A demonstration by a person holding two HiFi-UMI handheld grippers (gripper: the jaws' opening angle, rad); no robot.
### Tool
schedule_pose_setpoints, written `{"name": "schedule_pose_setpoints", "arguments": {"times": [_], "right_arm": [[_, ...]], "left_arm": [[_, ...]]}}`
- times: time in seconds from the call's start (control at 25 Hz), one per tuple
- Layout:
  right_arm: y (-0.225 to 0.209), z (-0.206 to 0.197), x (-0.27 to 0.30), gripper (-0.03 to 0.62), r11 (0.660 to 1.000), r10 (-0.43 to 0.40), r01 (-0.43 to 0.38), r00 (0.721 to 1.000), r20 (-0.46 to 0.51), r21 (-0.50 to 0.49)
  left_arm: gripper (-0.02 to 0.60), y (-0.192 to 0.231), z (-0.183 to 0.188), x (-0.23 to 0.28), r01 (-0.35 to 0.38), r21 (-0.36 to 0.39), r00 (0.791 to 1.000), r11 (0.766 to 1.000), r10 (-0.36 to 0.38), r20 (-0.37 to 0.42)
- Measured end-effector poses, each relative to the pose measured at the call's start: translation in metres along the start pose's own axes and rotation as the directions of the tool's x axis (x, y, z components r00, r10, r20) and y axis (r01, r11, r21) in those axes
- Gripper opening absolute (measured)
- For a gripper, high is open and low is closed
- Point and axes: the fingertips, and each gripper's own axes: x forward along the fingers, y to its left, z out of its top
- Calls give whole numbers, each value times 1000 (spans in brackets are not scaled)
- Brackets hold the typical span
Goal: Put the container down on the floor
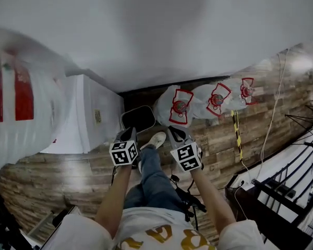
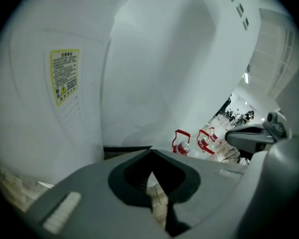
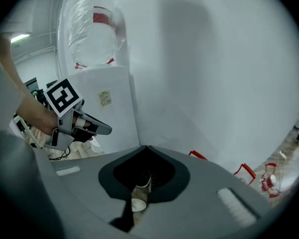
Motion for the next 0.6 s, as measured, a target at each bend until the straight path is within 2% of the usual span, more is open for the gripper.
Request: {"name": "schedule_pose_setpoints", "arguments": {"times": [0.2,0.32,0.48,0.6], "right_arm": [[4,32,-37,28,999,-32,32,998,58,-4],[1,50,-57,28,996,-65,58,991,113,64],[5,64,-81,28,989,-103,84,981,162,120],[20,79,-96,28,990,-109,88,975,196,113]], "left_arm": [[2,-27,23,-38,89,18,996,996,-89,26],[2,-45,41,-59,143,92,987,985,-149,66],[0,-53,61,-86,109,183,986,977,-129,102],[0,-60,79,-115,143,175,975,974,-169,144]]}}
